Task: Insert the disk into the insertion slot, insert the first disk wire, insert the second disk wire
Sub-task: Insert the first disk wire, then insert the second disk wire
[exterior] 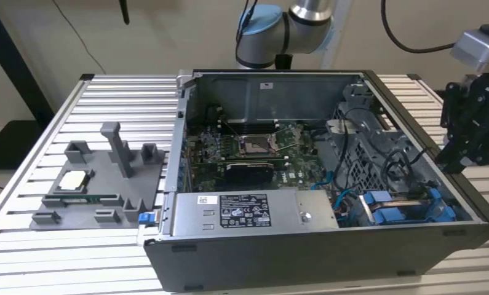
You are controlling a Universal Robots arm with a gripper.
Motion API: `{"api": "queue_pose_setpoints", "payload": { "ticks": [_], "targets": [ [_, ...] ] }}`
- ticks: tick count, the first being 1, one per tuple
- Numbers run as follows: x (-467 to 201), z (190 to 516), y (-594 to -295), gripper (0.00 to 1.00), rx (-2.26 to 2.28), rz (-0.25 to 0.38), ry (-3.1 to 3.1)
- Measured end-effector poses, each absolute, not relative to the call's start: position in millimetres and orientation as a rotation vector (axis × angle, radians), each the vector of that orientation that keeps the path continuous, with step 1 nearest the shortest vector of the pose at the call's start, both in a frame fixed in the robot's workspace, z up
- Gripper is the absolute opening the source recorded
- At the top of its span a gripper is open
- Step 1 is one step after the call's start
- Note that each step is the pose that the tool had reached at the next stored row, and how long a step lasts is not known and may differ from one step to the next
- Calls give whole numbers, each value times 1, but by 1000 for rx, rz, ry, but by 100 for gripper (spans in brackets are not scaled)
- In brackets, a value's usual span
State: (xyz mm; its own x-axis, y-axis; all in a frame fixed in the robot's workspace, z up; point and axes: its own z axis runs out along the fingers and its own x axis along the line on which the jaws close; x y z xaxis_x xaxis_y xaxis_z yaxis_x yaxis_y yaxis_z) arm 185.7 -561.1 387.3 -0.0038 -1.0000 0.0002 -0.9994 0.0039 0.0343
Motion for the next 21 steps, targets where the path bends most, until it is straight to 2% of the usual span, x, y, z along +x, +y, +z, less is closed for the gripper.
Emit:
{"api": "queue_pose_setpoints", "payload": {
  "ticks": [5,13,21],
  "targets": [
    [191,389,-561,27,2206,-53,-2214],
    [195,389,-561,27,2259,-178,-2263],
    [197,384,-561,27,2265,-178,-2268]
  ]
}}
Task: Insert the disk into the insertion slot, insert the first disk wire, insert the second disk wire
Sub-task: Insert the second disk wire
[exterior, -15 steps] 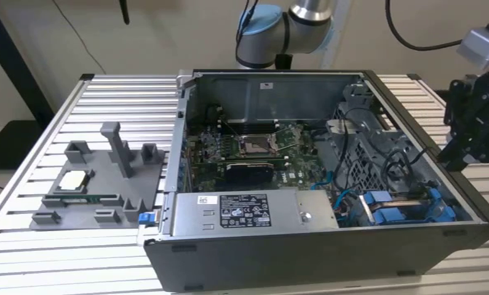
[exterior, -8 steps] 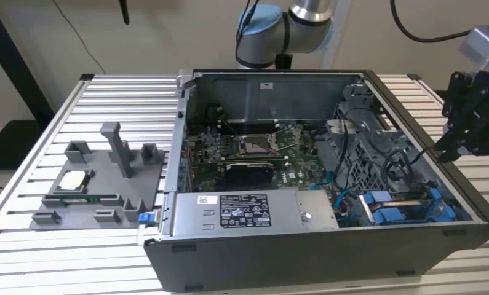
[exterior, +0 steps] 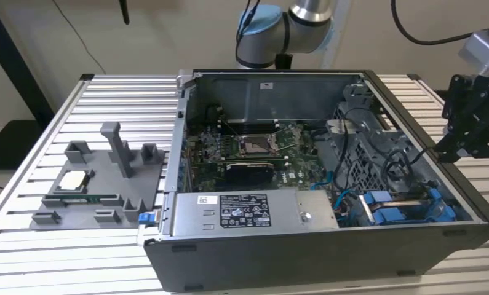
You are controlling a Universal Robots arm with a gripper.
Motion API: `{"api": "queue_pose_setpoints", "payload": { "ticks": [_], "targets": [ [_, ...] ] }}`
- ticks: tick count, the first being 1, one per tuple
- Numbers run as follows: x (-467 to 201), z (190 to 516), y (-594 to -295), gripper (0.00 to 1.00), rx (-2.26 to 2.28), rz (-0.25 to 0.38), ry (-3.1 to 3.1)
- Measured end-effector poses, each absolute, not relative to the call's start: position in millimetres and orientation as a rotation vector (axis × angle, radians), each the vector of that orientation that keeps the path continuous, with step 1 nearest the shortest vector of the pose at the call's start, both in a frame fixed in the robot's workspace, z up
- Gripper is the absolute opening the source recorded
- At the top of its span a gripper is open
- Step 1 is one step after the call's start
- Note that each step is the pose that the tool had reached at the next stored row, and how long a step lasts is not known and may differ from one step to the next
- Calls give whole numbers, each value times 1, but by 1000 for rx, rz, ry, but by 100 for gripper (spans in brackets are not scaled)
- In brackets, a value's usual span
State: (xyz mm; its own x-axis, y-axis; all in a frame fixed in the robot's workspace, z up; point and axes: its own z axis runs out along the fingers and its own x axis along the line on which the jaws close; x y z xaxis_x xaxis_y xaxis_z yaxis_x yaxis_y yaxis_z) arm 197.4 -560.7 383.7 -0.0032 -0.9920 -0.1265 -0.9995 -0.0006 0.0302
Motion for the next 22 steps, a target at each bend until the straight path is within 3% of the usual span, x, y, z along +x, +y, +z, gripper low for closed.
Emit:
{"api": "queue_pose_setpoints", "payload": {
  "ticks": [9,11,12,22],
  "targets": [
    [198,381,-561,27,-2154,190,2155],
    [198,381,-561,24,-2154,190,2155],
    [198,381,-561,17,-2154,190,2155],
    [198,380,-561,16,-2153,190,2155]
  ]
}}
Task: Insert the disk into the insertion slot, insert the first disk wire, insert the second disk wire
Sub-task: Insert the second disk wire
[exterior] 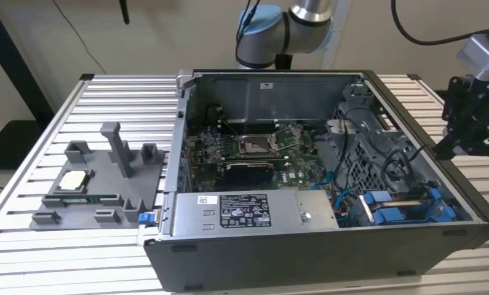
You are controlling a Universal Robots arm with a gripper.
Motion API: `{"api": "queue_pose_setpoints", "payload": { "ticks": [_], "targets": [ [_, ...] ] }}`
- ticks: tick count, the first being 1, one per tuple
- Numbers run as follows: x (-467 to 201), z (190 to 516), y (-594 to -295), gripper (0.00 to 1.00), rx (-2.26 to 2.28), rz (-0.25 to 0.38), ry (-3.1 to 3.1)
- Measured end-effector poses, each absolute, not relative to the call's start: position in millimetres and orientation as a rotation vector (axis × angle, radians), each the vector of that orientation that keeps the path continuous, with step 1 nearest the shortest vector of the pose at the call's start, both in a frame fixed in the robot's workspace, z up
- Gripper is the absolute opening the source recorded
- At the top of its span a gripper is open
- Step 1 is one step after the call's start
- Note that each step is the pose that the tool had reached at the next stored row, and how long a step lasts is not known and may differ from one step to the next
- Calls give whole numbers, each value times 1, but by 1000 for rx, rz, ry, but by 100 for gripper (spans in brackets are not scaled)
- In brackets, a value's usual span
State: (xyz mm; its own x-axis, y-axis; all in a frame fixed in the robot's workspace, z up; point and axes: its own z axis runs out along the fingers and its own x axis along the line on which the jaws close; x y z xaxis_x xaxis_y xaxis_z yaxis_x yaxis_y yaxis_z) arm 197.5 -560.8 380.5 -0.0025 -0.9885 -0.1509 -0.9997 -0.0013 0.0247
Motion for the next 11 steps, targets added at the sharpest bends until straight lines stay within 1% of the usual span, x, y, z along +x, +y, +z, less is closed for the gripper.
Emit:
{"api": "queue_pose_setpoints", "payload": {
  "ticks": [11],
  "targets": [
    [178,384,-561,16,-2155,188,2157]
  ]
}}
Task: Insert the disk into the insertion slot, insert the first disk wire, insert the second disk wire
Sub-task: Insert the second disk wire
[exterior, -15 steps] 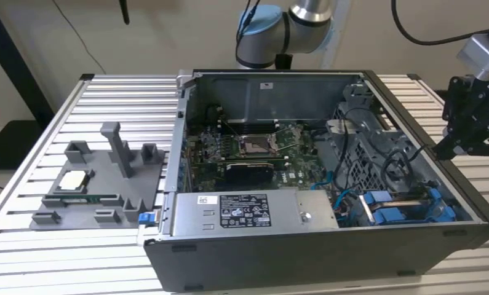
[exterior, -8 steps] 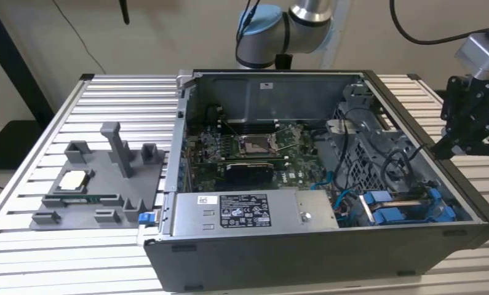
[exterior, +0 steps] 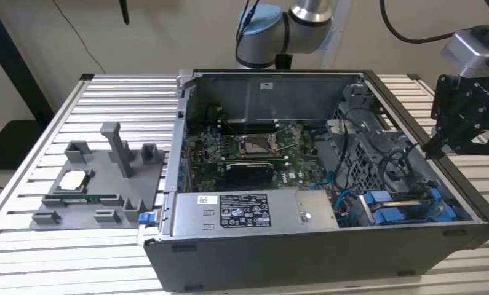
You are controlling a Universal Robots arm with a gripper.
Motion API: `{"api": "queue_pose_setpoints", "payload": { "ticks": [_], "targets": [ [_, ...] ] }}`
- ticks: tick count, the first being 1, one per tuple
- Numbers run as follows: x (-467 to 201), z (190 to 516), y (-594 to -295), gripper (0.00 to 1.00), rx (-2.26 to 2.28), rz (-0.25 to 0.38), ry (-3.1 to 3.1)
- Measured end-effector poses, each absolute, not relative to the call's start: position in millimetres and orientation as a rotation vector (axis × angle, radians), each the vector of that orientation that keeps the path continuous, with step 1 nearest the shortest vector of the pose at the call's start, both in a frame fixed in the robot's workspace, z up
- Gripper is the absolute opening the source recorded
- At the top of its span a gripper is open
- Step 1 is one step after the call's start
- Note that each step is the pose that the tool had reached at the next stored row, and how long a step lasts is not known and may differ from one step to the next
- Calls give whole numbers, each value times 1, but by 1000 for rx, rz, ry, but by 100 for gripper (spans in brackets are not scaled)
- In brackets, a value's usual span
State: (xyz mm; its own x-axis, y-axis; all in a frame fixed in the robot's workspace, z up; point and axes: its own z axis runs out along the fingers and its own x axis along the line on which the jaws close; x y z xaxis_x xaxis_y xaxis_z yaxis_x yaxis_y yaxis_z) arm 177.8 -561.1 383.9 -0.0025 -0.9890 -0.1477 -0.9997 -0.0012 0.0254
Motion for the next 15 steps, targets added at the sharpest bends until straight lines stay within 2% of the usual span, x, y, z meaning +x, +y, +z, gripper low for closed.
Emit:
{"api": "queue_pose_setpoints", "payload": {
  "ticks": [15],
  "targets": [
    [142,384,-561,16,-2197,128,2203]
  ]
}}
